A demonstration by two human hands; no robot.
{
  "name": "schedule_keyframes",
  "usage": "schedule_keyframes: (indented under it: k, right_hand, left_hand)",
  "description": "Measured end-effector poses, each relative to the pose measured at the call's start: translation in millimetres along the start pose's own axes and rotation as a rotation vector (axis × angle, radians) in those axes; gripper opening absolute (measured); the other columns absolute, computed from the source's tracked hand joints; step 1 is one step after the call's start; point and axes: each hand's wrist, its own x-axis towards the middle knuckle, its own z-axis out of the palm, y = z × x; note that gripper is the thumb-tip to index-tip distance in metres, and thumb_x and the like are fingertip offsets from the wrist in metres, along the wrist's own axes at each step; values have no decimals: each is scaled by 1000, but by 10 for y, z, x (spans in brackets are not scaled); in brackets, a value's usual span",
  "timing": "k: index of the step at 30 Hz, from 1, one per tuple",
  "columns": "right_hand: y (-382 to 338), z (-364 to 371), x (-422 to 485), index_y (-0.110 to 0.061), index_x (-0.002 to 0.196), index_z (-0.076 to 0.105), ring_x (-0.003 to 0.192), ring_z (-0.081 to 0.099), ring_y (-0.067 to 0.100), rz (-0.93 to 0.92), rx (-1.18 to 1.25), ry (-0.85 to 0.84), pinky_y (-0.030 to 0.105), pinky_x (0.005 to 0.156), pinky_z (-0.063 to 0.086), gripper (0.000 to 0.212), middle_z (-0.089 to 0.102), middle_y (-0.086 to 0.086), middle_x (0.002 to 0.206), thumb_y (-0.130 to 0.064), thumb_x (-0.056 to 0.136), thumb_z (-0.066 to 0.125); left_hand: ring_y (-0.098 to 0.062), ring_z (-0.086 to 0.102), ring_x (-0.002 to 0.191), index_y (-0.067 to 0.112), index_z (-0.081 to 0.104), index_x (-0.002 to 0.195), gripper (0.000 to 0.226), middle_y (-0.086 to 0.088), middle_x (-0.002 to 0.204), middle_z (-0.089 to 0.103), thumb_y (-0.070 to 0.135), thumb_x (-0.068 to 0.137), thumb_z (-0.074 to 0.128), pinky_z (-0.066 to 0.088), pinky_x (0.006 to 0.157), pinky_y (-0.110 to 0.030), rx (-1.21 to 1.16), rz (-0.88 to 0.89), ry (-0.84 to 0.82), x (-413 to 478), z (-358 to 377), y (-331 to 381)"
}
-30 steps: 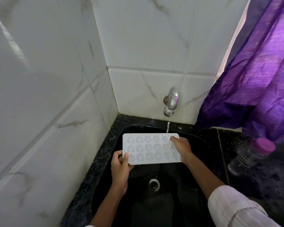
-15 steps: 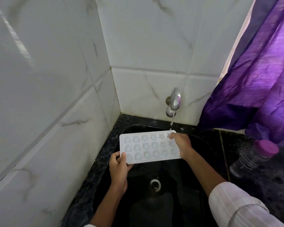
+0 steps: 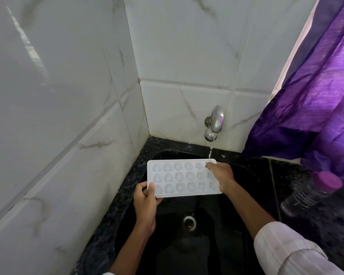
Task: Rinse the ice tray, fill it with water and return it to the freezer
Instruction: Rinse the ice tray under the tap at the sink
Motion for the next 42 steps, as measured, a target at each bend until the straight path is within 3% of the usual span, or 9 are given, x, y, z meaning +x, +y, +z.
schedule_keyframes:
  k: [6, 12, 23, 26, 28, 32, 37, 40, 42]
  right_hand:
    - [69, 24, 26, -4, 88, 72, 91, 70, 30, 5, -24, 48, 41, 82, 58, 18, 72, 14, 96, -20, 82, 69]
    - [63, 41, -14, -10, 83, 68, 73, 65, 22, 28, 20, -19, 30, 61, 54, 10, 68, 7, 83, -18, 88, 70]
    - [120, 81, -26, -7, 93, 74, 83, 71, 29, 31, 23, -47, 41, 77, 60, 16, 74, 11, 91, -21, 85, 72]
    - [162, 108, -83, -12, 97, 73, 86, 72, 28, 69, 73, -132, 42, 75, 61, 22, 75, 9, 95, -32, 89, 70]
    - [199, 129, -145, -15, 103, 70, 92, 69, 27, 134, 86, -220, 40, 74, 57, 26, 72, 8, 101, -38, 92, 67]
    - [294, 197, -189, -13, 113, 63, 107, 62, 32, 247, 88, -429, 51, 95, 51, 36, 64, 12, 116, -44, 96, 61]
    - [315, 389, -229, -17, 120, 62, 116, 60, 33, 201, 132, -504, 51, 101, 49, 24, 63, 12, 125, -26, 99, 57]
    - [315, 476, -248, -23, 124, 60, 114, 62, 29, 130, 111, -500, 48, 100, 50, 28, 65, 9, 124, -15, 98, 53]
    - [311, 495, -277, -28, 123, 59, 108, 66, 24, 87, 108, -497, 43, 92, 54, 27, 70, 4, 117, -18, 99, 54]
  left_hand:
    - [-20, 74, 97, 8, 56, 114, 15, -8, 106, 74, 18, 103, 52, 61, 88, -43, 0, 1, -22, -29, -22, -4]
    - [-21, 73, 99, 7, 56, 113, 15, -8, 108, 73, 18, 103, 52, 61, 87, -42, 6, -7, -3, -29, -83, 14]
    - [-23, 72, 97, 6, 56, 108, 10, -11, 104, 72, 15, 103, 52, 61, 85, -42, -22, 27, 27, -97, -112, 40]
    - [-21, 70, 93, 21, 57, 95, 7, -8, 97, 70, 19, 101, 55, 60, 81, -42, 68, 164, 90, -136, -138, 44]
    - [-8, 65, 82, 28, 53, 89, 13, 0, 89, 67, 21, 100, 56, 56, 73, -28, 199, 323, 126, -192, -171, 87]
    - [-3, 54, 59, 26, 50, 87, 21, 4, 73, 61, 10, 99, 58, 39, 53, -13, 390, 629, 125, -336, -246, 168]
    - [3, 59, 82, 22, 56, 102, 22, -5, 104, 72, 1, 95, 57, 39, 74, 3, 496, 842, 10, -446, -364, 137]
    - [-2, 60, 119, 11, 62, 117, 28, 5, 129, 65, 0, 92, 55, 44, 95, -9, 506, 890, -184, -425, -453, 71]
    - [-8, 59, 126, 10, 62, 125, 32, 8, 134, 63, 2, 94, 54, 46, 100, -17, 501, 867, -312, -411, -510, 29]
